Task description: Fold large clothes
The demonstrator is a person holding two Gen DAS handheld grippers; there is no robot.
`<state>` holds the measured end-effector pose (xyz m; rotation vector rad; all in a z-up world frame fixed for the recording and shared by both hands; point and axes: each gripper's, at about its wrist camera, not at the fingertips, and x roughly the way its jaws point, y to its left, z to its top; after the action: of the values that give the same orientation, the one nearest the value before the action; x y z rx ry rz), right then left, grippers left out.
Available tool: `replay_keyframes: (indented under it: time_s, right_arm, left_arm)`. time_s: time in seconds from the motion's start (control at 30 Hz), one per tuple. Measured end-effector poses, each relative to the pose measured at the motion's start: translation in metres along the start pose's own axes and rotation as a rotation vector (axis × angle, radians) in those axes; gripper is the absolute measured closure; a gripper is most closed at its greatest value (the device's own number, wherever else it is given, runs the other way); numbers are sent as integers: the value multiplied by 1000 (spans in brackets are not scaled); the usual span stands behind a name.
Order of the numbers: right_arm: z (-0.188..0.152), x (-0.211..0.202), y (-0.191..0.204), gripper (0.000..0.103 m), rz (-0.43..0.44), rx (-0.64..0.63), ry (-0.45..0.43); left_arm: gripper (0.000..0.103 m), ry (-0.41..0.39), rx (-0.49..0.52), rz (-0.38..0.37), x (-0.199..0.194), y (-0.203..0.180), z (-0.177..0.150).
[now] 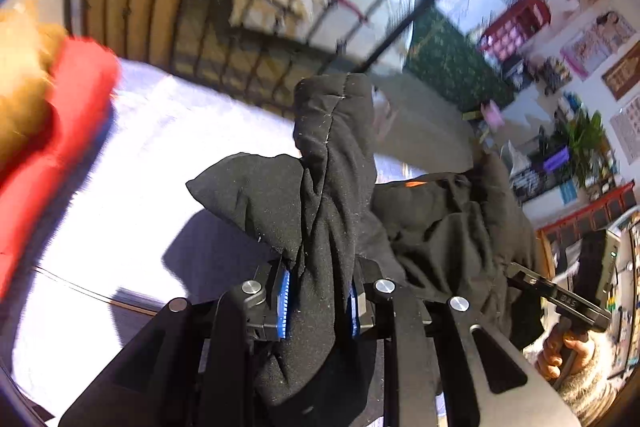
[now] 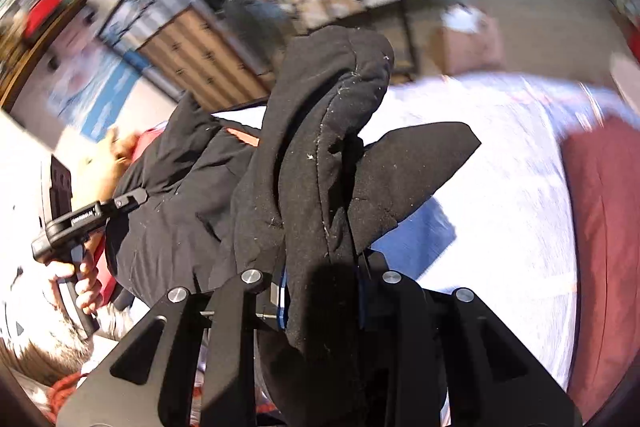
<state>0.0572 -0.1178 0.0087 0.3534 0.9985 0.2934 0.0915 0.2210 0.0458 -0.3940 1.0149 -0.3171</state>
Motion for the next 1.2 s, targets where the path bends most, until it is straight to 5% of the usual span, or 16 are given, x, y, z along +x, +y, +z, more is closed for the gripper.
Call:
replay_keyframes:
  time_s: [0.27, 0.37, 0.5, 0.57, 0.7, 0.87, 0.97, 1.13, 1.2]
  right_arm:
    - [122, 5, 190, 78, 342, -356, -21]
    - [165, 26, 275, 78, 509, -423, 3]
    - [200, 88, 389, 77, 664, -480, 121]
    - [211, 132, 434, 77, 682, -480, 176]
    - [208, 226, 490, 75, 627, -471, 316]
    - [186, 323, 472, 73, 420, -405, 387]
    - [189, 352, 444, 71, 483, -284, 432]
    - [192, 357, 452, 67, 444, -343, 404]
    - [190, 360, 453, 47, 405, -328, 397]
  left_arm:
    - [83, -359, -24, 236, -231, 44, 24]
    - [83, -516, -57, 405, -326, 63, 14]
    - [82, -629, -144, 626, -399, 96, -12]
    - [80, -628, -232, 706, -416, 124, -26]
    - [80, -590, -424, 715, -406, 205, -53]
    - [73, -485, -616, 773, -353, 298, -99]
    - [63, -578, -710, 612, -352, 330, -123]
    - [55, -529, -661, 697, -339, 330, -105]
    - [45, -516, -696, 702, -342, 332, -106]
